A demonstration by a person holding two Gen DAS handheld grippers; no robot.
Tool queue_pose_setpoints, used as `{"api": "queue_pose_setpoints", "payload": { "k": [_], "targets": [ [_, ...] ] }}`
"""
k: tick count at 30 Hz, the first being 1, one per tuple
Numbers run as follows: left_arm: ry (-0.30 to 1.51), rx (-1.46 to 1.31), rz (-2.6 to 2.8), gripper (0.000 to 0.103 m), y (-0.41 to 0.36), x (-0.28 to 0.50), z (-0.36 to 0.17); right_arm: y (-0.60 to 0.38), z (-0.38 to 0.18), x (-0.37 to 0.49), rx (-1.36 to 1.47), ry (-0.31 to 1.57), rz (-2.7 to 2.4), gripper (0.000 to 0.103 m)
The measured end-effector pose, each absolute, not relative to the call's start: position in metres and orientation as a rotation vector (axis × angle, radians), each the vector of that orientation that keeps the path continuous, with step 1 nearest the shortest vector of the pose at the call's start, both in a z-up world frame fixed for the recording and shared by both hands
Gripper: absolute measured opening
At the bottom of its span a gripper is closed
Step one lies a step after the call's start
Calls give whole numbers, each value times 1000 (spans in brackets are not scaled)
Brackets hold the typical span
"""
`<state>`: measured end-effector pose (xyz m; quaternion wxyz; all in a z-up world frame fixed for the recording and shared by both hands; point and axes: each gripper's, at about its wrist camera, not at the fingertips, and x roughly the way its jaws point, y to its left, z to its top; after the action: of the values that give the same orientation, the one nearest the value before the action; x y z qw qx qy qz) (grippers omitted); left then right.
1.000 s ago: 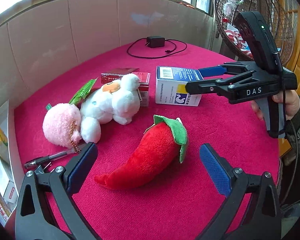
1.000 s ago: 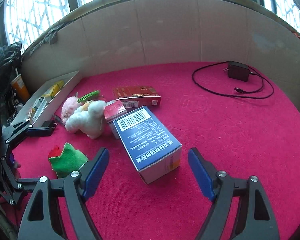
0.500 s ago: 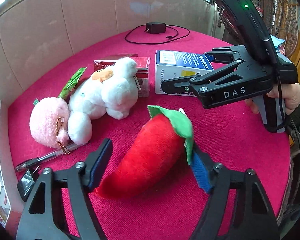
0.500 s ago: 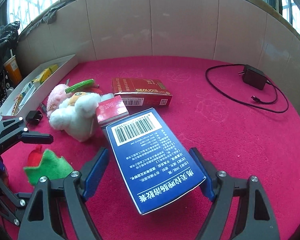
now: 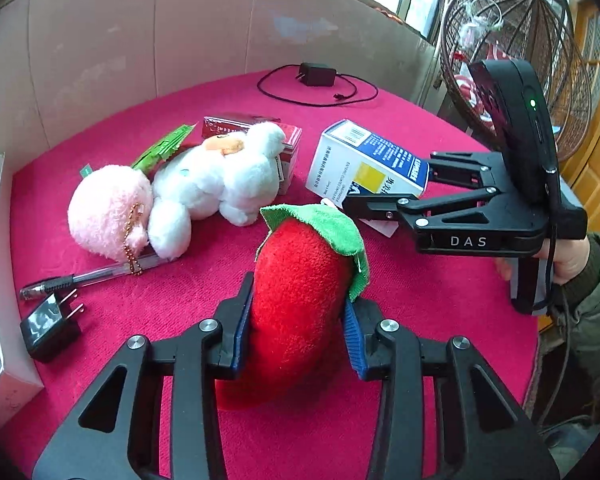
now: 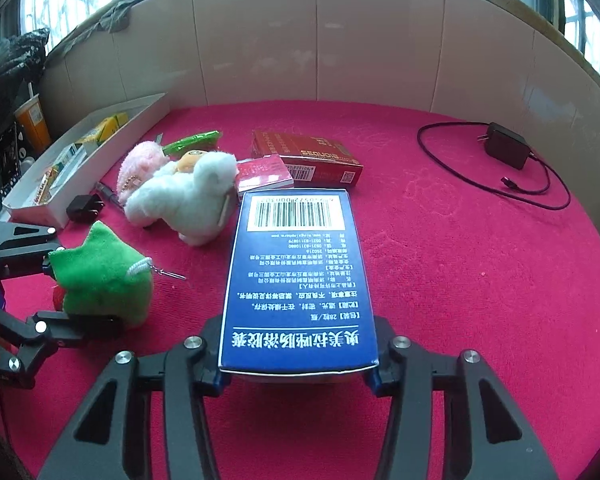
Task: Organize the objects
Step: 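Grasp the red plush chili with the left tool while the right tool grasps the blue-white medicine box, then carry the red plush chili and blue-white box over the white tray with both tools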
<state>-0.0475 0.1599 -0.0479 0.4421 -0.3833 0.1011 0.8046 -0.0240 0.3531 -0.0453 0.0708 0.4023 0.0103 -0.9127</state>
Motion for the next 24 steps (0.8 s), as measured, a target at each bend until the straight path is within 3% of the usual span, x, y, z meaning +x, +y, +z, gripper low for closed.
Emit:
{"api": "queue_pose_setpoints", "payload": {
  "k": [11,24],
  "targets": [
    [188,-838,2047,39,128,-12,-15,354,-18,23,1053,-332,-2838,49],
    [119,-833,2194,39,99,-16,-11,337,4,36,1002,-356,-2873,49]
  ]
}}
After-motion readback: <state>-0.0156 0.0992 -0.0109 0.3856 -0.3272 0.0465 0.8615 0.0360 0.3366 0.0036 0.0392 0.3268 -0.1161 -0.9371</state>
